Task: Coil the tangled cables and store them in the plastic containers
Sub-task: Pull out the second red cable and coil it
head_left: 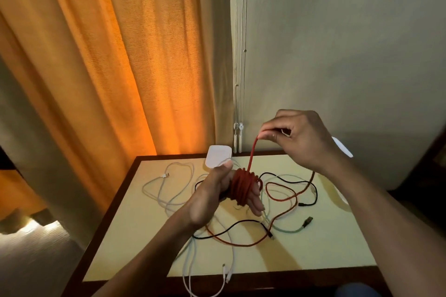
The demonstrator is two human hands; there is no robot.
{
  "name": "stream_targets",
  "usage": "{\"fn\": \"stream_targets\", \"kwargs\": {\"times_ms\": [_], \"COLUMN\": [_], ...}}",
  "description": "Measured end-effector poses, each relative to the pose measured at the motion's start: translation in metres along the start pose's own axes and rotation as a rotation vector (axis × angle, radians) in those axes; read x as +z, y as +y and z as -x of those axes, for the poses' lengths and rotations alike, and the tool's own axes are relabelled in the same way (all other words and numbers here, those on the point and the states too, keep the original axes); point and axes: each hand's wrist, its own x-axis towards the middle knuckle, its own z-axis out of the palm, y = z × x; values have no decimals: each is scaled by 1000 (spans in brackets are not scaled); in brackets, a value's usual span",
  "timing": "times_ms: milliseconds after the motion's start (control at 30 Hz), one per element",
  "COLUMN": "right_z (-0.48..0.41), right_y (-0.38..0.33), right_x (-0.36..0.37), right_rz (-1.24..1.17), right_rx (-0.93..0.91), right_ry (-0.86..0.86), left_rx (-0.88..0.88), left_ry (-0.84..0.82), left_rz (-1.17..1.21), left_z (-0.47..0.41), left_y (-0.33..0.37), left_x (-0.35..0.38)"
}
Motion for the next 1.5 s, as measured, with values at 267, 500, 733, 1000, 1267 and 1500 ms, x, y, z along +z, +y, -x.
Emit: {"fn": "stream_targets", "kwargs": {"times_ms": [267, 500, 733, 1000, 1267, 1500], "right_z": [33, 61, 56, 17, -3, 30], "right_y": [21, -15, -29, -33, -13, -22], "right_x": [52, 75, 40, -15, 5, 52], "right_rz": [-297, -338, 35, 104, -230, -338], "right_rx": [263, 320, 50, -71, 74, 195], "right_ry": [-153, -203, -160, -44, -16, -164], "left_rx": [121, 332, 155, -18, 195, 322], "left_ry": [132, 222, 400, 149, -60, 135], "left_rz": [261, 508, -130, -155, 329, 657], "left_z": [-1, -14, -25, -4, 5, 0], "left_y": [10, 30, 26, 12, 25, 35], "left_x": [5, -3, -34, -25, -9, -11]}}
